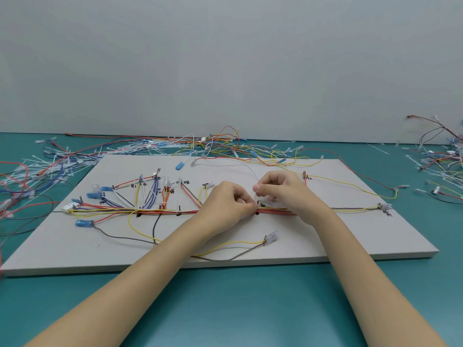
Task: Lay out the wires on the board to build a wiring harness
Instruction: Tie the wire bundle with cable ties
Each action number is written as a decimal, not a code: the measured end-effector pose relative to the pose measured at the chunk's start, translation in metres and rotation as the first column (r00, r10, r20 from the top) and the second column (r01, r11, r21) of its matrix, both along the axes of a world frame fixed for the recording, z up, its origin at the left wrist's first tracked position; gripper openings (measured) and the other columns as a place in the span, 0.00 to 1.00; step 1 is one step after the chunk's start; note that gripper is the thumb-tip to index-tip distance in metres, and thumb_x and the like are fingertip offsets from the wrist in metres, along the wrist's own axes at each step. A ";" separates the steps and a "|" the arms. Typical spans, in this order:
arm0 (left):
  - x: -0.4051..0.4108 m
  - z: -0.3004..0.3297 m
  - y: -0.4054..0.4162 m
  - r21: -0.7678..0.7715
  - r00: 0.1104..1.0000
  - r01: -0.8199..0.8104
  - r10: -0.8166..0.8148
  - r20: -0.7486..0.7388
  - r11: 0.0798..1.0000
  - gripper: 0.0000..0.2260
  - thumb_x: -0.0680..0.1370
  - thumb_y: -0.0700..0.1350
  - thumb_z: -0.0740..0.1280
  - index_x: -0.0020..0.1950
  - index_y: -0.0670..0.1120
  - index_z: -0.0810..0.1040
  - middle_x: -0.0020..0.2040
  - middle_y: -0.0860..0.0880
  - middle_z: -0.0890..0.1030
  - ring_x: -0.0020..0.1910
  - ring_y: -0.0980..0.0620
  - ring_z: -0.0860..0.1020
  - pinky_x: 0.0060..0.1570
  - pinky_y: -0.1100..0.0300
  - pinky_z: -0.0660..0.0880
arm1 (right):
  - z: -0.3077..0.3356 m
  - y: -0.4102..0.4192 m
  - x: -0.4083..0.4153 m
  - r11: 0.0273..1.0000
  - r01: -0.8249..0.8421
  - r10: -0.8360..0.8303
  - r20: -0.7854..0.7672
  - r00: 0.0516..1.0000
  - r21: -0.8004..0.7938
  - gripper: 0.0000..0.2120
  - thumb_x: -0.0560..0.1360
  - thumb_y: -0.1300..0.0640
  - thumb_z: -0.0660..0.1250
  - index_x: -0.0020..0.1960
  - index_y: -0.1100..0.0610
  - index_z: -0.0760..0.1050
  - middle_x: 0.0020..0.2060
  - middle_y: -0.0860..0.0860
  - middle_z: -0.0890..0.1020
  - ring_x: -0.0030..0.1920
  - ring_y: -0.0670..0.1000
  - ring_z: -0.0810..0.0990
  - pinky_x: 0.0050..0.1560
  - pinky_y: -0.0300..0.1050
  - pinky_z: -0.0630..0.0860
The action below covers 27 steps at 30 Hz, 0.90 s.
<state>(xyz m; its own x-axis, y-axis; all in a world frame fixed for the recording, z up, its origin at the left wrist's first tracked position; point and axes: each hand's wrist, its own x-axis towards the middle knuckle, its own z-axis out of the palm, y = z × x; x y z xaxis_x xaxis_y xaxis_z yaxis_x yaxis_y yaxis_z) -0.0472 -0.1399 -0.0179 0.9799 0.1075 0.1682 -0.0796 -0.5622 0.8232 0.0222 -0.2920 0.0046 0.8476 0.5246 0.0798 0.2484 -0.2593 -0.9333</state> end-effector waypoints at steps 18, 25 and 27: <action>0.001 -0.006 0.001 0.193 0.995 -0.006 -0.012 0.095 0.981 0.06 0.73 0.46 0.72 0.36 0.53 0.80 0.30 0.56 0.75 0.30 0.62 0.71 0.31 0.68 0.64 | -0.003 0.003 0.000 0.999 -0.004 0.009 -0.093 0.996 0.052 0.05 0.77 0.60 0.68 0.42 0.58 0.77 0.32 0.48 0.80 0.34 0.46 0.76 0.42 0.41 0.74; 0.007 0.009 0.006 0.068 0.978 -0.089 0.074 0.196 0.994 0.07 0.76 0.46 0.69 0.41 0.45 0.82 0.35 0.54 0.80 0.33 0.62 0.73 0.35 0.68 0.67 | -0.009 0.007 0.002 0.998 0.058 -0.058 -0.036 0.998 0.002 0.07 0.78 0.59 0.66 0.41 0.56 0.74 0.33 0.50 0.81 0.34 0.47 0.77 0.42 0.39 0.75; 0.014 0.019 0.013 0.060 0.960 -0.154 0.135 0.247 0.986 0.06 0.77 0.44 0.67 0.43 0.45 0.82 0.36 0.55 0.79 0.34 0.61 0.75 0.37 0.65 0.68 | -0.010 0.007 0.002 0.998 0.066 -0.066 -0.041 0.997 -0.013 0.08 0.78 0.58 0.66 0.40 0.55 0.74 0.34 0.50 0.82 0.34 0.47 0.78 0.43 0.41 0.75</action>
